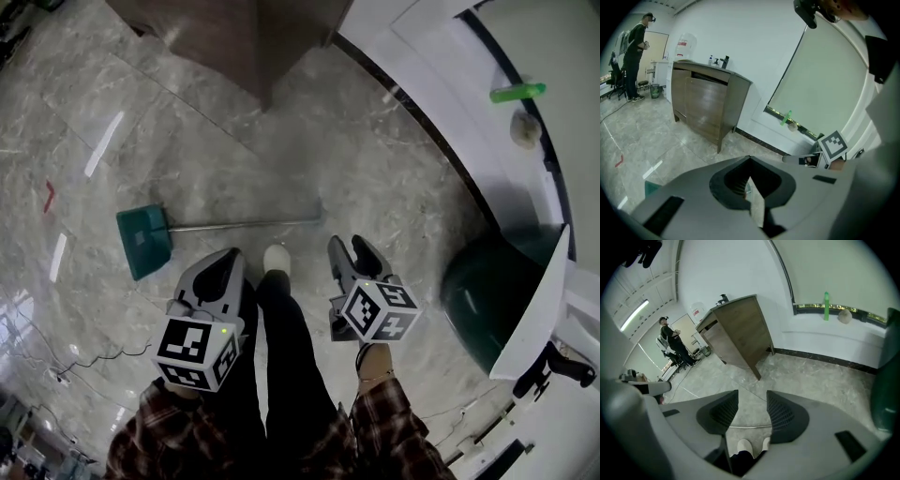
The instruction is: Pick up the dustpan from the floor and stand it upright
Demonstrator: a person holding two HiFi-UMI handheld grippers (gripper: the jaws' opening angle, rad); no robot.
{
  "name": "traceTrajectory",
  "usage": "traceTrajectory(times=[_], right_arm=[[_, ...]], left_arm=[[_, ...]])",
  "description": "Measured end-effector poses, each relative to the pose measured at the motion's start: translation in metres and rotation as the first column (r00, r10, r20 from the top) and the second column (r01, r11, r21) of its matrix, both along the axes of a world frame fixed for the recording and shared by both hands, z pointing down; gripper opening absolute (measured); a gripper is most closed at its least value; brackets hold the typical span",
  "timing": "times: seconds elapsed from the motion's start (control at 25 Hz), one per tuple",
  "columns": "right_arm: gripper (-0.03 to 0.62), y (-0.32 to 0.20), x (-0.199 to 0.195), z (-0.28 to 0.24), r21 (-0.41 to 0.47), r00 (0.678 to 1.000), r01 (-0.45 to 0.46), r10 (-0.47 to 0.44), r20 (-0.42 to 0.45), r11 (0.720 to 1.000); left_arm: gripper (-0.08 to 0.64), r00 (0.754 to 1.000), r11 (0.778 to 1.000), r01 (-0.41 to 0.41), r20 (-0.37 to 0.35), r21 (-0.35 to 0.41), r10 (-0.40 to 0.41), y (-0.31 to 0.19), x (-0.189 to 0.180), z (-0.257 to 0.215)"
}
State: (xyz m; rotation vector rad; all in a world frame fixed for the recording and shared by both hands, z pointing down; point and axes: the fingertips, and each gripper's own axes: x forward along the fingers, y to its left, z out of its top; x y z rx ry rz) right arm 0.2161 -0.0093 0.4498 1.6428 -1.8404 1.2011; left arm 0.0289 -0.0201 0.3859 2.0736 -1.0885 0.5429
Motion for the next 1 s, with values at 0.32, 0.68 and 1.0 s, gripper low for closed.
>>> traceTrajectory(times=[0.32, 0.68, 1.0], right_arm=[[0.176, 0.010, 0.029, 0.127, -0.002, 0.997, -0.077, 0.077, 0.015, 0.997], [0.176, 0.012, 0.055, 0.292, -0.067, 0.995, -0.092, 0.089, -0.046, 0.993], [0.176, 0.011, 0.067, 0.412, -0.143, 0.995, -0.091, 0.082, -0.063, 0.986]], left_arm=[[0.002, 0.998, 0.998, -0.047, -0.036, -0.043, 0.046, -0.003, 0.032, 0.125], [0.002, 0.995, 0.993, -0.096, -0.022, -0.064, 0.094, -0.051, 0.037, 0.278], [0.000, 0.992, 0.979, -0.117, 0.021, -0.168, 0.123, -0.054, 0.034, 0.403]])
